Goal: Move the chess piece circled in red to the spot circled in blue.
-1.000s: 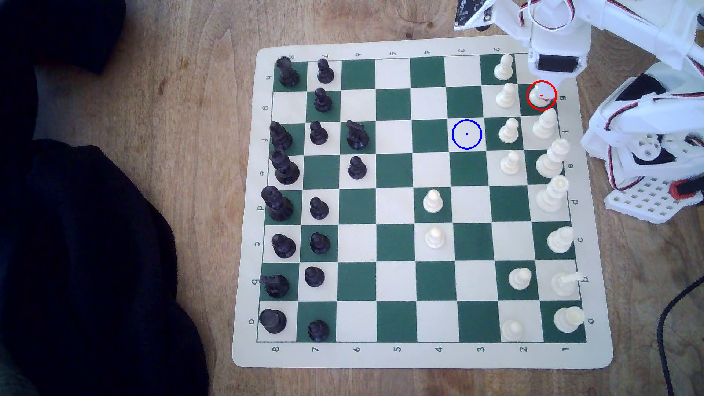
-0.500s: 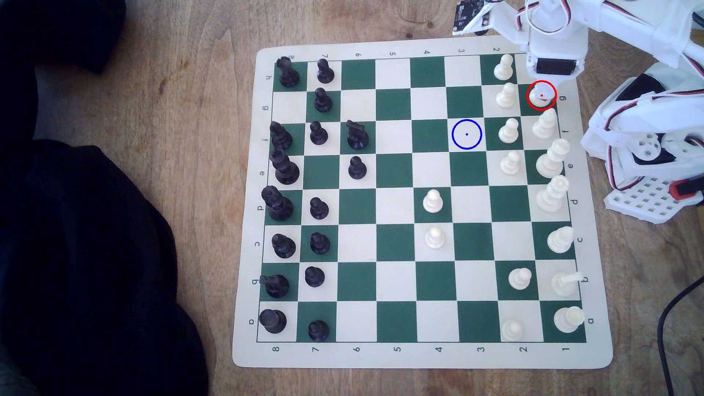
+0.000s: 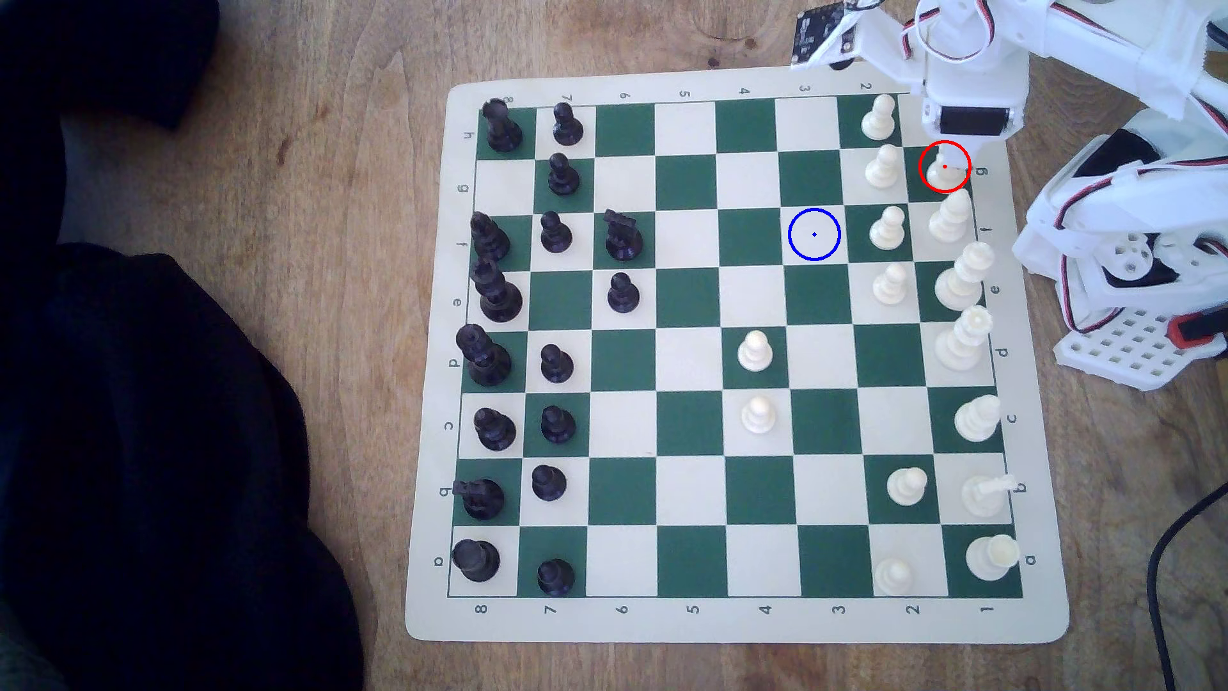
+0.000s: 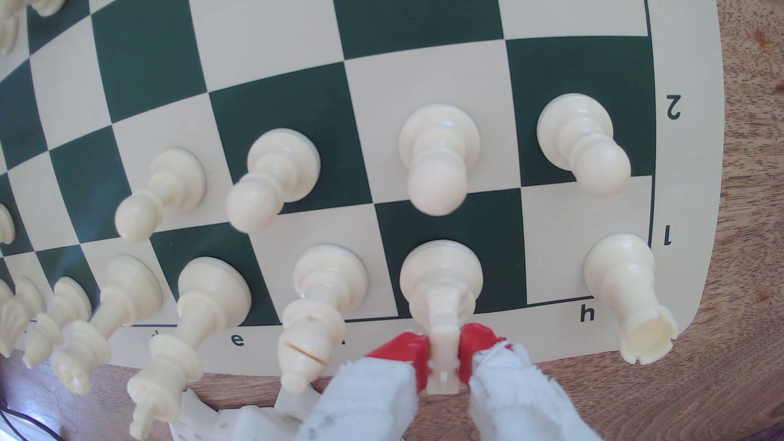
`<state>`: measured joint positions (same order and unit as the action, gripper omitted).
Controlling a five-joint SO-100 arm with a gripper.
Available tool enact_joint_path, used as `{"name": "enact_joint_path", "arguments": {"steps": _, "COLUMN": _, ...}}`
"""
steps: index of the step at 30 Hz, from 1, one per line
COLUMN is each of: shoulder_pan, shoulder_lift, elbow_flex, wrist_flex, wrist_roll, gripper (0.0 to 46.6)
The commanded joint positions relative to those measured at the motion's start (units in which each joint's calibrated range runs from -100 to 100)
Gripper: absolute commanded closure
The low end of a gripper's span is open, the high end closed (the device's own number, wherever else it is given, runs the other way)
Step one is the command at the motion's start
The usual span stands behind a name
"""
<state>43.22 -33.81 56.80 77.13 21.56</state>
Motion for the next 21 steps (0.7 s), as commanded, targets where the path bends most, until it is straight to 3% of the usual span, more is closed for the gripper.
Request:
{"name": "enact_joint_path", "arguments": {"steps": 1, "shoulder_pan": 0.2, "shoulder_lift": -3.5, "elbow_flex": -1.0, "wrist_flex": 1.3, "wrist_roll": 0.3, "gripper": 46.4}}
{"name": "enact_joint_path", "arguments": {"steps": 15, "shoulder_pan": -1.6, "shoulder_lift": -10.4, "elbow_flex": -18.0, "wrist_flex": 13.4, "wrist_roll": -0.8, "gripper": 46.4}}
{"name": "enact_joint_path", "arguments": {"steps": 21, "shoulder_pan": -8.4, "shoulder_lift": -10.5, "elbow_flex": -22.1, "wrist_flex": 14.1, "wrist_roll": -4.1, "gripper": 46.4}}
